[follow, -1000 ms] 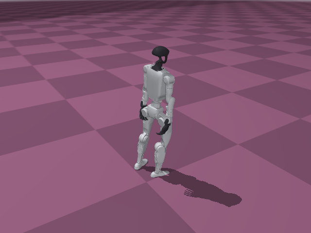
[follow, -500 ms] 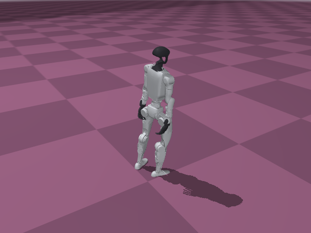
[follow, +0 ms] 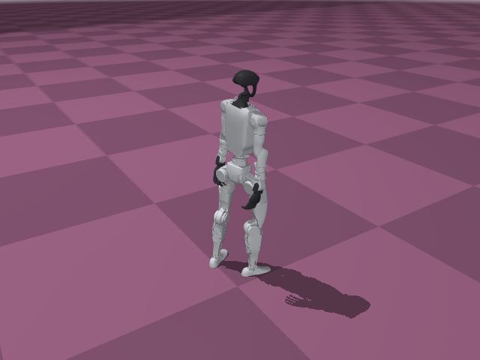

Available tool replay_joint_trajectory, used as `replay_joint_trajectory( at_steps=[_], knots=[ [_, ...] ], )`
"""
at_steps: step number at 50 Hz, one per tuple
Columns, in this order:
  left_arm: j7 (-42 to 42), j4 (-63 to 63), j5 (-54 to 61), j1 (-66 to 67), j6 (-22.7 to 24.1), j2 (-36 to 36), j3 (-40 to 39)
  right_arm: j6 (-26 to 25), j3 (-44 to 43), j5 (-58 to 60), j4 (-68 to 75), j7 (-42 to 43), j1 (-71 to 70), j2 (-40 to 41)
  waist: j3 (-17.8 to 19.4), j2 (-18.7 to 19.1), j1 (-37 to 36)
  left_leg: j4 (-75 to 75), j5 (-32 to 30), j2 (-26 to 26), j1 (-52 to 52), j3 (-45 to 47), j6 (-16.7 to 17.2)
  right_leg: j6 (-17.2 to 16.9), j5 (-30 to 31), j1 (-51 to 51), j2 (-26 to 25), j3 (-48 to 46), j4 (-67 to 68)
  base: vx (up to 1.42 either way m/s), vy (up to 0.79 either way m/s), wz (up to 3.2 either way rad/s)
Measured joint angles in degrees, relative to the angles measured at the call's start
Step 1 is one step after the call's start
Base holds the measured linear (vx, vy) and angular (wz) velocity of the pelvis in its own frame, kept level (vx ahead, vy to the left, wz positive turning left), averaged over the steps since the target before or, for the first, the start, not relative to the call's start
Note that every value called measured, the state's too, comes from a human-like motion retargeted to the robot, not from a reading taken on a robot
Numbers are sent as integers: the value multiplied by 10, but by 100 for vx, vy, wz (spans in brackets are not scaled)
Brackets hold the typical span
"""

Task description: In place motions

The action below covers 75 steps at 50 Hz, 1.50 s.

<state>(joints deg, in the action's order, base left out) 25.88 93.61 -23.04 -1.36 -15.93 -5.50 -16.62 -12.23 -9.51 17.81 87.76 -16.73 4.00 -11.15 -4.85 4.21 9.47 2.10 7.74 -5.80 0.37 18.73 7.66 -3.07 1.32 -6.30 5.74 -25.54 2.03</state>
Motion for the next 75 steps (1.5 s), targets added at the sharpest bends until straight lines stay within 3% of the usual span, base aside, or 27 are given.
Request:
replay_joint_trajectory(
  at_steps=[6,10,14,18,25,28,34,40,50,65,75],
  knots=[
    [0,-8,4,-2,-8,-26,4,10,28,-11,-3,28,-9,6,45,-22,-25,-11,11,2,15,33,-9,-19,25,-31,1,58,47,-4,27,-62],
    [0,-2,6,5,-19,-34,-25,11,51,12,-5,27,-25,3,47,-24,-27,-18,10,-4,10,61,-10,-21,15,-58,-15,140,75,-20,20,-61],
    [-7,4,10,10,-28,-36,-33,8,48,21,-9,20,-16,0,46,-19,-26,-16,9,-9,5,44,-12,3,-2,-23,13,69,67,-7,10,29],
    [6,-7,-1,13,-26,-41,-39,-1,35,21,3,13,5,2,48,-40,-36,-10,8,8,13,11,-10,-20,11,45,42,-33,4,0,-1,70],
    [-3,-22,-1,0,-21,-36,-35,-11,7,46,21,-26,33,13,34,-61,-129,-7,-9,25,-1,-17,-11,-28,1,71,53,-71,-11,-8,1,45],
    [-10,-14,34,-9,-10,-24,-39,-7,13,70,7,-25,32,14,46,-57,-130,-5,-17,22,-2,-31,-11,-27,-9,100,48,-111,-15,-12,-1,99],
    [-20,-11,36,9,1,-16,-50,2,30,78,-5,-12,35,15,22,-59,-130,3,-27,24,-26,-66,-5,-28,-19,123,43,-166,-27,-2,0,78],
    [-37,14,43,16,-5,-20,-51,7,27,72,-29,-24,18,19,25,-59,-150,8,-27,23,-33,-77,2,-25,-24,132,40,-182,-29,-8,-2,28],
    [-43,35,49,28,-9,-26,-61,13,40,81,-45,-18,11,23,15,-48,-127,1,-26,17,-29,-72,5,-19,-21,130,30,-180,-33,2,-1,-2],
    [-19,27,48,20,-13,-19,-50,-5,36,62,7,-22,20,21,-13,-27,-46,-10,-2,-2,-9,-19,1,-10,-2,77,19,-102,-23,11,-21,-50],
    [40,-4,23,-1,-8,-4,-36,-9,19,48,24,-37,13,17,-19,-7,12,-16,6,-12,-1,15,1,-8,11,49,11,-60,-20,-11,-24,-38]
  ],
)
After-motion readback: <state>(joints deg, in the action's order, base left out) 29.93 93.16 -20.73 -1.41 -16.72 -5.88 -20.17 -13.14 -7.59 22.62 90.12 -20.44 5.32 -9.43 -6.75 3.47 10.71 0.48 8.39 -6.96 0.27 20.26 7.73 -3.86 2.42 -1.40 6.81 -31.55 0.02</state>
